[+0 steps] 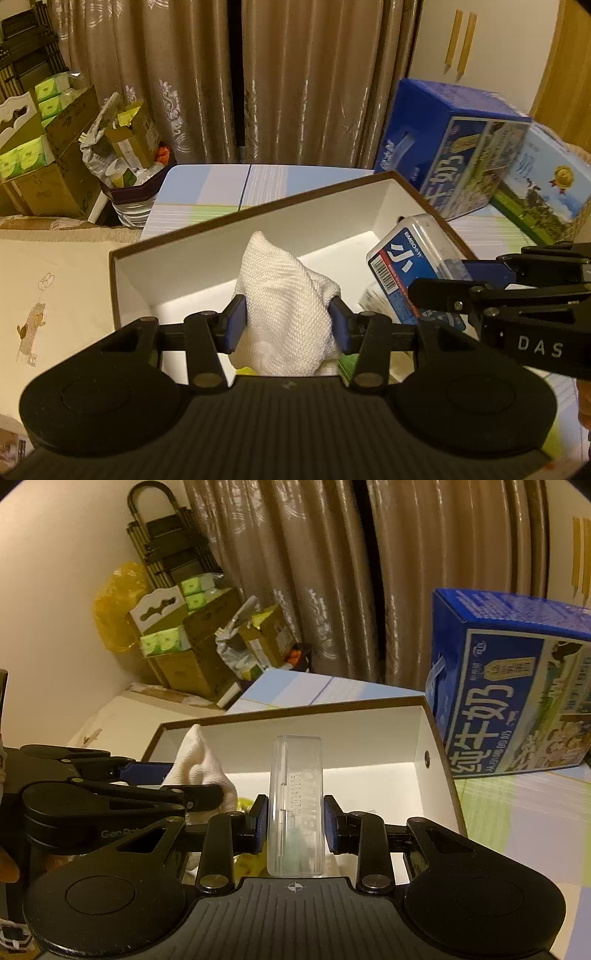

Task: Organize objects
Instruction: 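Lower the cloth and plastic box into the brown box and open both tools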

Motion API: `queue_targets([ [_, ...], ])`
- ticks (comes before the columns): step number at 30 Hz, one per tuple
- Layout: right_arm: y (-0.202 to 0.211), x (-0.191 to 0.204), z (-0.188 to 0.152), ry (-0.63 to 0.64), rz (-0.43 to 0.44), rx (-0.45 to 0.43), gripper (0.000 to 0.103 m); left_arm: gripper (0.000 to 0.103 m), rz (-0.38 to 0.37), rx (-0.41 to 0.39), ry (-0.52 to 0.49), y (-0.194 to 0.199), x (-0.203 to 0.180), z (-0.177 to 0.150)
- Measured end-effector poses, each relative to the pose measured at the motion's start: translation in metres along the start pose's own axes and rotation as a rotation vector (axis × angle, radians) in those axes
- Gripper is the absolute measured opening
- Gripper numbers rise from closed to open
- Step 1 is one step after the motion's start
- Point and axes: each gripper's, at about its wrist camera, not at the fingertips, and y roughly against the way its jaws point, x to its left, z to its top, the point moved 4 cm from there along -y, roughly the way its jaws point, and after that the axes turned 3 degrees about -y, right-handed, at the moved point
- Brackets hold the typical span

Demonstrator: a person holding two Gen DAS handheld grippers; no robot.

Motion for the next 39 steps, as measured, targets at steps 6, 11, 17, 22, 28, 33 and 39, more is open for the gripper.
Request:
queue_targets([
  [6, -0.032, -0.01, 0.012, -0.025, -0.02, 0.031, 0.028, 0.043, 0.016, 0.042, -0.006, -0.038, 0.008, 0.015],
  [11, -0.052, -0.024, 0.02, -0.063, -0.032, 0.051, 0.028, 0.044, 0.002, 0.074, 0.003, -0.065, 0.01, 0.023],
  [17, -0.065, -0.034, 0.019, -0.097, -0.029, 0.066, 0.028, 0.05, -0.023, 0.085, 0.012, -0.081, 0.009, 0.026],
  [22, -0.07, -0.041, 0.019, -0.125, -0.022, 0.079, 0.028, 0.062, -0.022, 0.085, 0.016, -0.081, 0.014, 0.027],
  [28, -0.073, -0.041, 0.021, -0.136, -0.014, 0.086, 0.03, 0.068, -0.021, 0.091, 0.021, -0.078, 0.022, 0.025],
  [33, -0.07, -0.039, 0.022, -0.125, -0.018, 0.081, 0.038, 0.076, -0.01, 0.094, 0.026, -0.071, 0.028, 0.021],
  [39, -0.054, -0.036, 0.017, -0.1, -0.027, 0.082, 0.048, 0.084, -0.014, 0.099, 0.043, -0.054, 0.03, 0.014],
])
